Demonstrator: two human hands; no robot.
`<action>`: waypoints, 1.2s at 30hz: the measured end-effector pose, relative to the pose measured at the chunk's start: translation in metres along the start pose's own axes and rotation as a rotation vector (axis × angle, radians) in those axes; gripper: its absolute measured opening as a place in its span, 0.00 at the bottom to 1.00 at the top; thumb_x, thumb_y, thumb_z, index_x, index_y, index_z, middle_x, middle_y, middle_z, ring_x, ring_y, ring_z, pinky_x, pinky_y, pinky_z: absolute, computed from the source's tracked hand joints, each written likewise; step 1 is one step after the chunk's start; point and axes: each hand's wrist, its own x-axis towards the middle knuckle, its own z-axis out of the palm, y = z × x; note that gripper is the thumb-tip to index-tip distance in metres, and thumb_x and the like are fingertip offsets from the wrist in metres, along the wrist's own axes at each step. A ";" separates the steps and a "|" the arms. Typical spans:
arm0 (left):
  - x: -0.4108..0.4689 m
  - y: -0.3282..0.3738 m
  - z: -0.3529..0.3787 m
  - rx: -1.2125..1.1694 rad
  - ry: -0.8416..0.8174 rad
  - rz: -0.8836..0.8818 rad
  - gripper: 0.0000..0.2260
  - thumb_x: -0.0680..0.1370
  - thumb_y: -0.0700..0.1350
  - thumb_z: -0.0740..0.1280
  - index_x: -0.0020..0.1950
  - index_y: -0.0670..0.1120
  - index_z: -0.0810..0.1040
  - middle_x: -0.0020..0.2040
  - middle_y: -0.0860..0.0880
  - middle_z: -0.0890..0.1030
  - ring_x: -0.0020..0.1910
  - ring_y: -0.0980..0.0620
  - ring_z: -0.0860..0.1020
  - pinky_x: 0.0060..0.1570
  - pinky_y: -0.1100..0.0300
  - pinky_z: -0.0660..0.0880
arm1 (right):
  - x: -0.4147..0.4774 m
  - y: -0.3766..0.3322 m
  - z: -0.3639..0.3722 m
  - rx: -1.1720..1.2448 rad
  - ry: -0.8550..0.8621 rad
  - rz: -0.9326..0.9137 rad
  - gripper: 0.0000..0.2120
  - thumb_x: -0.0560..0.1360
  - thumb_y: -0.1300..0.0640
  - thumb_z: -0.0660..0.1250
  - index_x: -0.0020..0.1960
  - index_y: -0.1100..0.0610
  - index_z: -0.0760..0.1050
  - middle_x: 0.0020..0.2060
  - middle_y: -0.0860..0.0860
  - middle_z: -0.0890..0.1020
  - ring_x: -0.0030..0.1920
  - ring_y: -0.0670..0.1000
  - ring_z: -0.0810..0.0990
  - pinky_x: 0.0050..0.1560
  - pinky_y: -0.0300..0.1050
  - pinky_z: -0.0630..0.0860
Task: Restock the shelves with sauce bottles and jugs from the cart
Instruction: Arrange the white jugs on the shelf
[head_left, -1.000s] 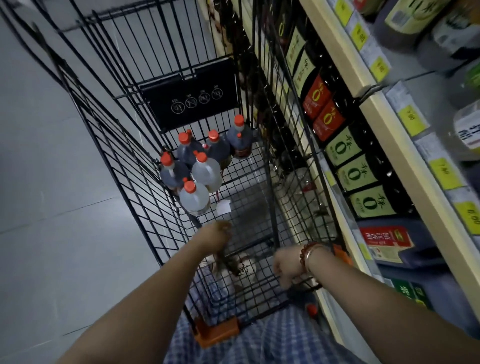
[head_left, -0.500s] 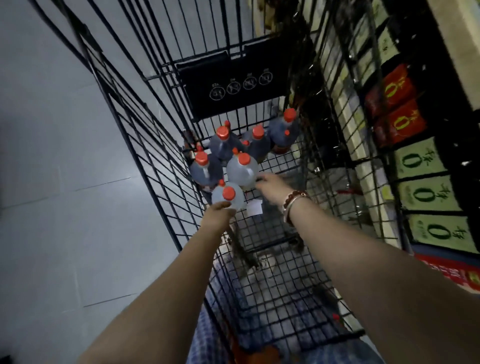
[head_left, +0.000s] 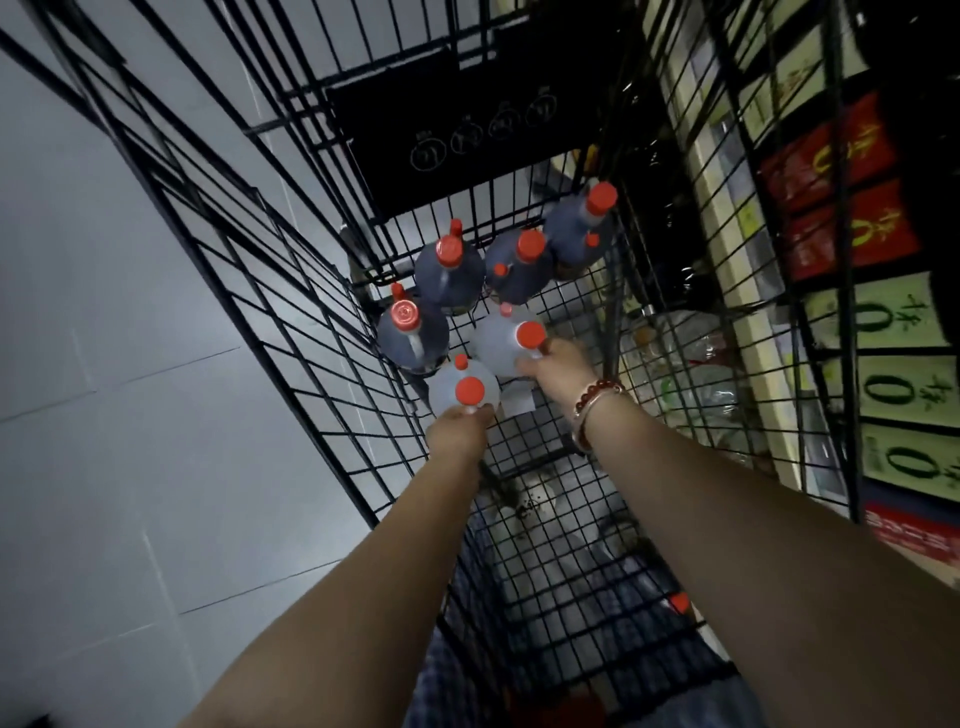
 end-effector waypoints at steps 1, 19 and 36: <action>-0.001 0.003 -0.002 0.005 0.010 0.016 0.14 0.77 0.41 0.65 0.61 0.38 0.74 0.43 0.44 0.78 0.43 0.47 0.74 0.46 0.58 0.72 | -0.005 0.001 -0.004 0.030 0.026 0.012 0.11 0.72 0.60 0.65 0.52 0.64 0.77 0.54 0.61 0.79 0.53 0.59 0.79 0.57 0.52 0.76; -0.101 0.094 0.037 0.286 -0.309 0.546 0.12 0.72 0.50 0.69 0.38 0.44 0.71 0.49 0.40 0.73 0.42 0.44 0.76 0.46 0.50 0.81 | -0.143 0.056 -0.129 0.612 0.526 -0.048 0.12 0.76 0.59 0.63 0.34 0.53 0.69 0.35 0.52 0.75 0.38 0.52 0.73 0.44 0.52 0.74; -0.291 0.133 0.105 0.054 -0.559 0.915 0.07 0.79 0.50 0.63 0.42 0.52 0.75 0.45 0.53 0.75 0.48 0.49 0.74 0.55 0.50 0.72 | -0.288 0.043 -0.239 0.956 1.044 -0.426 0.10 0.75 0.56 0.63 0.37 0.60 0.70 0.41 0.67 0.75 0.44 0.60 0.77 0.56 0.68 0.73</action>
